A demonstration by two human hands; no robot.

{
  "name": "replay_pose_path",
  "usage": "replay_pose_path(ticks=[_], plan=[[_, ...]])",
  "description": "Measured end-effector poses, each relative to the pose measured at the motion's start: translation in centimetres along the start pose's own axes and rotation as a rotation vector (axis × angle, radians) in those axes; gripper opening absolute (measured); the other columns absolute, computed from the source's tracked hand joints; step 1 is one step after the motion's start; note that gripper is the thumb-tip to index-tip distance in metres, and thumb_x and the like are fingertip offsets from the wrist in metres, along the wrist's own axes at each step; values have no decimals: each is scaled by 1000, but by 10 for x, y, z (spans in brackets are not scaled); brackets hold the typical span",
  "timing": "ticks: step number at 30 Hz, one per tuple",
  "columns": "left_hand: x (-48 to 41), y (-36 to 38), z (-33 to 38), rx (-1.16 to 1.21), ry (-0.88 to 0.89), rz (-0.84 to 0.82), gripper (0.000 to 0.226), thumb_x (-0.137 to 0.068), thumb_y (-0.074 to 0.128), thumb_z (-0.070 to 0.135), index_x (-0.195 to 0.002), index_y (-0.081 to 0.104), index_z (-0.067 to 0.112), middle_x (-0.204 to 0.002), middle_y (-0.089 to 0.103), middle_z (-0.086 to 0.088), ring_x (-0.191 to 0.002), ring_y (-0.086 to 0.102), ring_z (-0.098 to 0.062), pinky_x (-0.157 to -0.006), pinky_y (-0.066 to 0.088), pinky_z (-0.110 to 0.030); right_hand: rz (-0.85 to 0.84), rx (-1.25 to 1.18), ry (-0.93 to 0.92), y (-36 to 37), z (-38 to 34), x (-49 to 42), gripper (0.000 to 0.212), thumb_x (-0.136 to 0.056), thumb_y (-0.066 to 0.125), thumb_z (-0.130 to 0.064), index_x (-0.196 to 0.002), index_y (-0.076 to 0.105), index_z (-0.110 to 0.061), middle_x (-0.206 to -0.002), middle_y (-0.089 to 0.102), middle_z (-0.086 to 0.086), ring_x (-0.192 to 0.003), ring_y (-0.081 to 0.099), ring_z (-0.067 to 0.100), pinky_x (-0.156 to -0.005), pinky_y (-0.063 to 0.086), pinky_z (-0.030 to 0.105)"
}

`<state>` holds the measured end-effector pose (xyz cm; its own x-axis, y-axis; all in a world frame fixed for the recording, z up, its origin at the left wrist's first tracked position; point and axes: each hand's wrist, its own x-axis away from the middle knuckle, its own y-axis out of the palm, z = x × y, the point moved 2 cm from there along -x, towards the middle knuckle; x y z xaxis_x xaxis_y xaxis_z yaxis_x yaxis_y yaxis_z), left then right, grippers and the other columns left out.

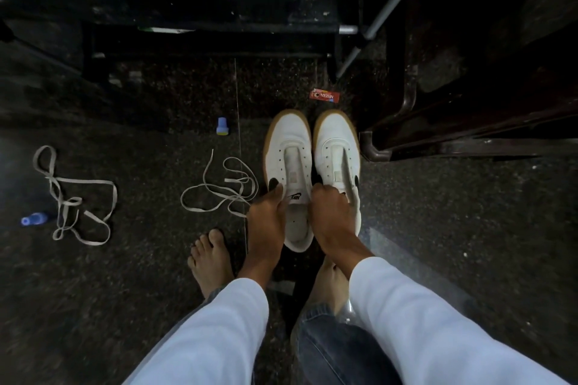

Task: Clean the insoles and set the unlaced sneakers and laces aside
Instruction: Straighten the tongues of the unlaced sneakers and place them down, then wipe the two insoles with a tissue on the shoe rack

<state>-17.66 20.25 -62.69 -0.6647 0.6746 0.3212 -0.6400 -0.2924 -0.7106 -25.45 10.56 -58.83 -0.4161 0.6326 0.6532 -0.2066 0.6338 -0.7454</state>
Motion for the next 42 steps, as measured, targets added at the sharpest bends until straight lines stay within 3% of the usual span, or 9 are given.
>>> replay_pose_path(ticks=[3, 6, 8, 11, 22, 28, 35, 38, 42], plan=[[3, -5, 4, -192, 20, -128, 28, -93, 58, 6, -121, 64, 4, -123, 66, -18, -106, 67, -37, -82, 58, -44, 66, -73, -33, -6, -1, 9, 23, -93, 48, -6, -114, 58, -6, -112, 65, 14, -99, 66, 32, -80, 52, 39], [12, -29, 20, -400, 73, -142, 44, -95, 60, 23, -136, 55, 10, -141, 55, -16, -128, 53, -36, -96, 52, -49, 129, -59, -102, -13, -4, 29, 36, -93, 50, -12, -128, 52, -6, -131, 56, 15, -119, 57, 33, -90, 52, 46], [19, -52, 40, -503, 161, -131, 49, -96, 54, 34, -141, 50, 12, -147, 49, -16, -136, 46, -36, -106, 44, -51, 139, 3, -122, -24, -6, 45, 49, -97, 48, -19, -144, 40, -7, -153, 37, 15, -145, 29, 31, -109, 39, 48], [29, -96, 76, -570, 230, -165, 57, -97, 32, 43, -144, 46, 14, -151, 44, -15, -140, 40, -34, -109, 38, -54, 130, 40, -97, -51, -12, 73, 60, -100, 35, -33, -153, 21, -11, -163, 10, 11, -151, 1, 27, -121, 18, 47], [77, -238, 179, -614, 332, -249, 61, -97, 24, 46, -148, 41, 17, -152, 42, -13, -142, 39, -30, -112, 35, -54, 248, 15, -16, -168, -56, 191, 69, -91, 19, -39, -155, 14, -16, -162, 10, 15, -149, 11, 33, -114, 27, 55], [98, -289, 238, -528, 385, -237, 69, -101, 3, 50, -145, 44, 17, -151, 43, -13, -142, 36, -29, -116, 7, -43, 293, 9, 48, -218, -62, 240, 71, -89, 36, -40, -153, 23, -16, -162, 13, 13, -149, 15, 34, -109, 36, 55], [108, -340, 304, -412, 478, -192, 63, -99, 6, 52, -141, 40, 20, -151, 38, -9, -152, 1, -19, -119, -2, -40, 491, -40, 174, -294, -61, 283, 64, -89, 33, -46, -147, 40, -19, -154, 38, 8, -145, 19, 25, -103, 44, 46], [112, -357, 333, -428, 524, -220, 64, -100, 4, 51, -142, 41, 21, -150, 44, -10, -142, 37, -28, -117, 7, -42, 535, -64, 216, -329, -53, 297, 62, -99, 18, -49, -145, 41, -15, -154, 37, 12, -144, 22, 26, -96, 52, 46], [109, -371, 379, -428, 615, -212, 57, -101, 21, 43, -143, 47, 15, -148, 49, -11, -139, 44, -30, -108, 40, -53, 610, -193, 252, -377, -26, 304, 67, -95, 30, -57, -149, 33, -17, -159, 29, 7, -149, 20, 24, -105, 43, 45]])
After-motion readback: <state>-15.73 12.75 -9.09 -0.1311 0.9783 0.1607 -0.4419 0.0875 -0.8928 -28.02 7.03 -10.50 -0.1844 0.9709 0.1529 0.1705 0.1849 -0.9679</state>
